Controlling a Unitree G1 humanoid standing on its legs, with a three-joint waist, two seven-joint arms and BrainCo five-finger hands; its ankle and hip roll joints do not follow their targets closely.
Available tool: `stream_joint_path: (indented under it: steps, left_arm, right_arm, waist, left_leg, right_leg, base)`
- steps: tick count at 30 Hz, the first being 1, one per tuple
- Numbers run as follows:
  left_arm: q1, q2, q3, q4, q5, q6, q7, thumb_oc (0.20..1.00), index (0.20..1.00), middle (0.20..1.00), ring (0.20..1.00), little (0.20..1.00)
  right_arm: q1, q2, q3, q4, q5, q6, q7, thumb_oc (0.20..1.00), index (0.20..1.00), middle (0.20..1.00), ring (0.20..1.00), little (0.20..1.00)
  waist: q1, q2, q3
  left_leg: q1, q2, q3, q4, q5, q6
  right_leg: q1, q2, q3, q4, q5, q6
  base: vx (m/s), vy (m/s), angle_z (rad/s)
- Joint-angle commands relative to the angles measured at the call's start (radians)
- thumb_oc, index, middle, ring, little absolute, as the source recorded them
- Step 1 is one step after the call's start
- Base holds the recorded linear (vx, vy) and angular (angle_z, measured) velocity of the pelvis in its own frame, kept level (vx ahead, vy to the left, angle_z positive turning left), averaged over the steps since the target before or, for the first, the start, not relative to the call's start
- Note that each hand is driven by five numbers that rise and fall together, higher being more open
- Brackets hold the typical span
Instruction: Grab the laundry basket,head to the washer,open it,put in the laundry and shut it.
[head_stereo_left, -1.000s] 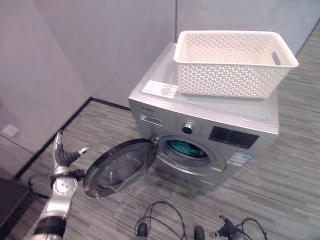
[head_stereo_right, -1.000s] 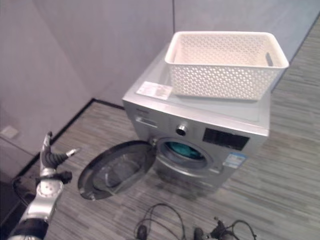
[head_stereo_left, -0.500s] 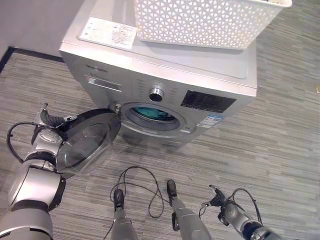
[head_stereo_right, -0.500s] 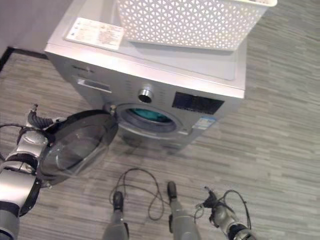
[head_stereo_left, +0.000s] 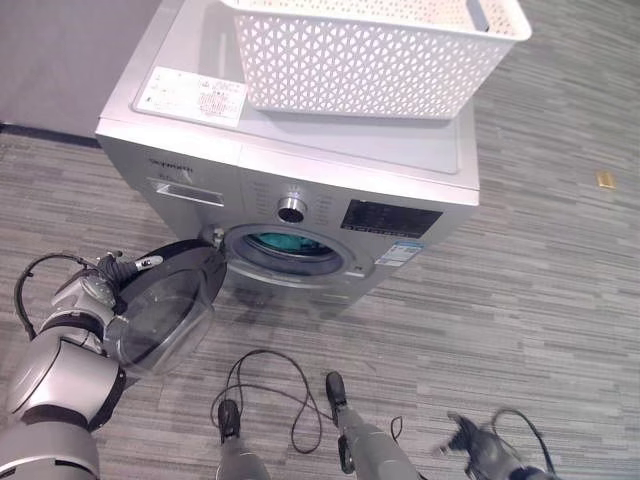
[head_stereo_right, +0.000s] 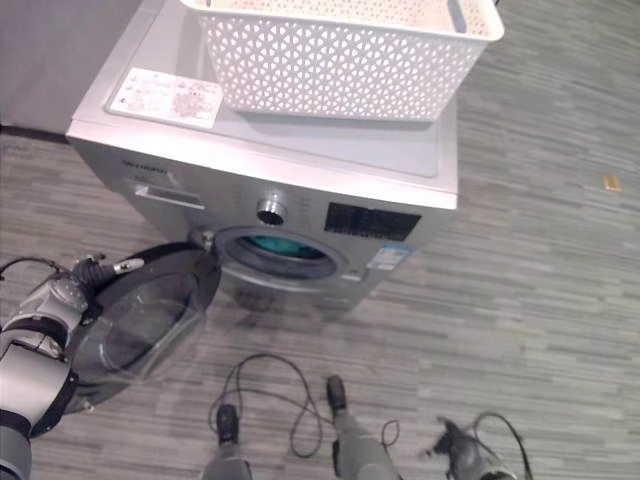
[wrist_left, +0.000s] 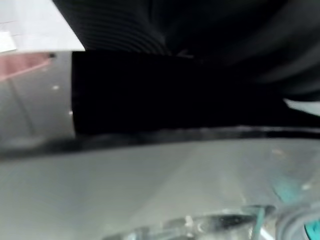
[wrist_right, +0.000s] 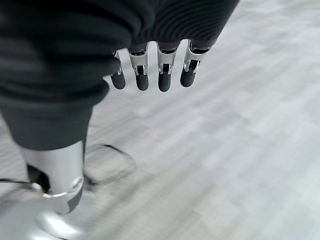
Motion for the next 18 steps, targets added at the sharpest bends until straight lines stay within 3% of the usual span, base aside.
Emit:
stream_joint_path:
  steps: [1, 3, 4, 7, 10, 12, 15, 17, 18]
  left_arm:
    - [-0.016, -0.059, -0.024, 0.061, 0.045, -0.014, -0.025, 1.000, 1.000, 1.000, 1.000, 1.000]
    - [-0.016, -0.059, -0.024, 0.061, 0.045, -0.014, -0.025, 1.000, 1.000, 1.000, 1.000, 1.000]
    - [-0.035, -0.168, -0.015, 0.043, -0.010, -0.025, -0.010, 1.000, 1.000, 1.000, 1.000, 1.000]
    - [-0.070, -0.228, -0.024, 0.050, -0.033, -0.032, 0.007, 1.000, 1.000, 1.000, 1.000, 1.000]
    - [-0.082, -0.276, -0.039, 0.054, -0.005, -0.028, 0.005, 1.000, 1.000, 1.000, 1.000, 1.000]
    - [-0.074, -0.330, -0.060, 0.053, 0.033, -0.020, -0.006, 1.000, 1.000, 1.000, 1.000, 1.000]
    - [-0.071, -0.430, -0.130, -0.022, 0.065, -0.029, -0.023, 1.000, 1.000, 1.000, 1.000, 1.000]
    - [-0.072, -0.447, -0.148, -0.064, 0.061, -0.040, -0.022, 1.000, 1.000, 1.000, 1.000, 1.000]
    - [-0.097, -0.459, -0.159, -0.220, -0.013, -0.077, 0.023, 1.000, 1.000, 1.000, 1.000, 1.000]
  right_arm:
    - [-0.018, -0.002, 0.015, 0.031, -0.044, 0.010, 0.005, 1.000, 1.000, 1.000, 1.000, 1.000]
    - [-0.018, -0.002, 0.015, 0.031, -0.044, 0.010, 0.005, 1.000, 1.000, 1.000, 1.000, 1.000]
    - [-0.049, -0.029, -0.011, 0.037, -0.046, 0.002, 0.004, 1.000, 1.000, 1.000, 1.000, 1.000]
    - [-0.086, -0.051, -0.021, -0.003, -0.017, -0.011, -0.009, 1.000, 1.000, 1.000, 1.000, 1.000]
    - [-0.115, -0.082, -0.028, -0.030, -0.007, -0.014, -0.014, 1.000, 1.000, 1.000, 1.000, 1.000]
    - [-0.118, -0.093, -0.046, -0.016, -0.017, -0.003, -0.013, 1.000, 1.000, 1.000, 1.000, 1.000]
    - [-0.109, -0.099, -0.093, 0.015, -0.008, 0.010, -0.015, 1.000, 1.000, 1.000, 1.000, 1.000]
    - [-0.097, -0.103, -0.107, 0.023, -0.009, 0.013, -0.016, 1.000, 1.000, 1.000, 1.000, 1.000]
    - [-0.068, -0.103, -0.131, 0.038, -0.003, 0.012, -0.024, 1.000, 1.000, 1.000, 1.000, 1.000]
  waist:
    - [0.000, -0.036, -0.030]
    - [0.000, -0.036, -0.030]
    - [-0.008, 0.012, -0.040]
    - [-0.025, 0.013, -0.039]
    - [-0.045, -0.005, -0.044]
    - [-0.069, 0.010, -0.063]
    - [-0.102, 0.048, -0.076]
    - [-0.103, 0.061, -0.081]
    - [-0.093, 0.084, -0.089]
  left_leg:
    - [-0.008, 0.018, -0.051, 0.033, -0.015, 0.009]
    - [-0.008, 0.018, -0.051, 0.033, -0.015, 0.009]
    - [-0.022, 0.025, -0.059, 0.004, 0.018, 0.002]
    - [-0.041, 0.017, -0.059, 0.017, 0.026, 0.004]
    - [-0.019, -0.038, -0.086, 0.166, -0.091, 0.035]
    - [0.070, -0.055, -0.058, 0.153, -0.154, 0.045]
    - [0.138, -0.045, -0.015, 0.092, -0.117, 0.041]
    - [0.158, -0.039, -0.001, 0.059, -0.105, 0.036]
    - [0.177, -0.034, -0.002, 0.023, -0.091, 0.028]
  right_leg:
    - [-0.003, -0.039, -0.025, 0.003, -0.063, 0.051]
    - [-0.003, -0.039, -0.025, 0.003, -0.063, 0.051]
    - [0.001, -0.028, -0.039, 0.001, -0.077, 0.049]
    - [-0.027, -0.033, -0.041, 0.001, -0.072, 0.048]
    - [-0.050, -0.048, -0.043, 0.001, -0.048, 0.036]
    - [-0.048, -0.044, -0.057, 0.001, -0.045, 0.039]
    - [-0.039, -0.048, -0.069, 0.002, -0.039, 0.046]
    - [-0.031, -0.049, -0.073, 0.003, -0.042, 0.047]
    - [-0.012, -0.058, -0.087, 0.007, -0.049, 0.051]
  base:
    - [0.00, 0.000, 0.00]
    - [-0.04, -0.024, 0.01]
    - [-0.12, -0.046, 0.13]
    - [-0.15, -0.018, 0.17]
    - [-0.11, 0.017, 0.01]
    - [0.04, 0.100, 0.06]
    - [0.04, 0.146, 0.26]
    - [0.02, 0.072, 0.30]
    - [0.02, 0.040, 0.28]
